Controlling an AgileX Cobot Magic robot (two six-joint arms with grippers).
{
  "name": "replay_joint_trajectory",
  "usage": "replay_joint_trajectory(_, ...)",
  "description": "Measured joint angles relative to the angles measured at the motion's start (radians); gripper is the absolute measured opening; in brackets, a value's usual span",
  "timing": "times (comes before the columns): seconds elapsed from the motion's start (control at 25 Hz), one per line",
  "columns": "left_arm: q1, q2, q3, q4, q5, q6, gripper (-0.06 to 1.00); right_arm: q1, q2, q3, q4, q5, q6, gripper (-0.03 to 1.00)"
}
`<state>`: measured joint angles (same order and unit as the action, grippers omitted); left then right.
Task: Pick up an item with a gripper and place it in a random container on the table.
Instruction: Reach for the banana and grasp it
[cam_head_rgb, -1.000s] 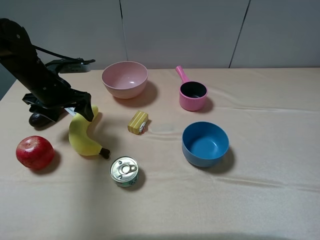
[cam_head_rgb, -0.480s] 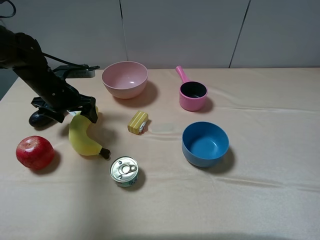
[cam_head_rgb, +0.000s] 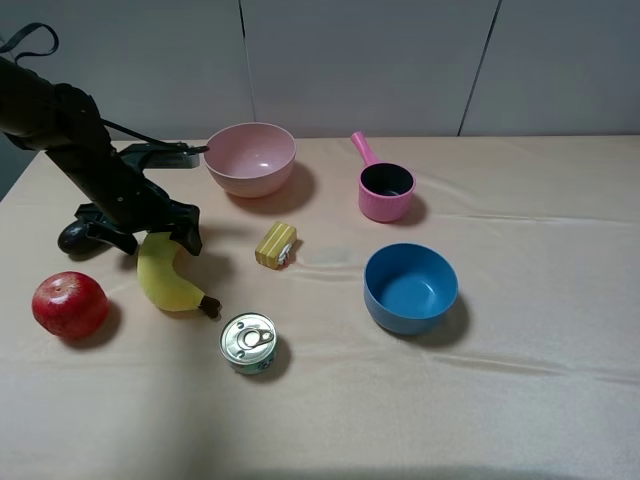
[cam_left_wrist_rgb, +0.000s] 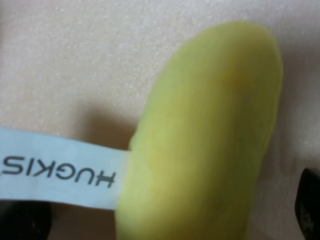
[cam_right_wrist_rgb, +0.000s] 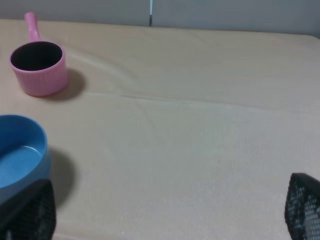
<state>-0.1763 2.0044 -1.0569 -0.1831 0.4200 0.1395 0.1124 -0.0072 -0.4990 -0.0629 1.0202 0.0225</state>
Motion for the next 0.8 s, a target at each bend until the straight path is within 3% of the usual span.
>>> replay_joint_trajectory(0.56,-0.003,0.000,0.000,0.000,-0.003,0.004,0.99,0.000,0.000,0.000,0.000,0.000,0.000,0.69)
replay_joint_trajectory(0.8,-0.003,0.001,0.000,0.001,0.001,0.035,0.91,0.000,0.000,0.000,0.000,0.000,0.000,0.69)
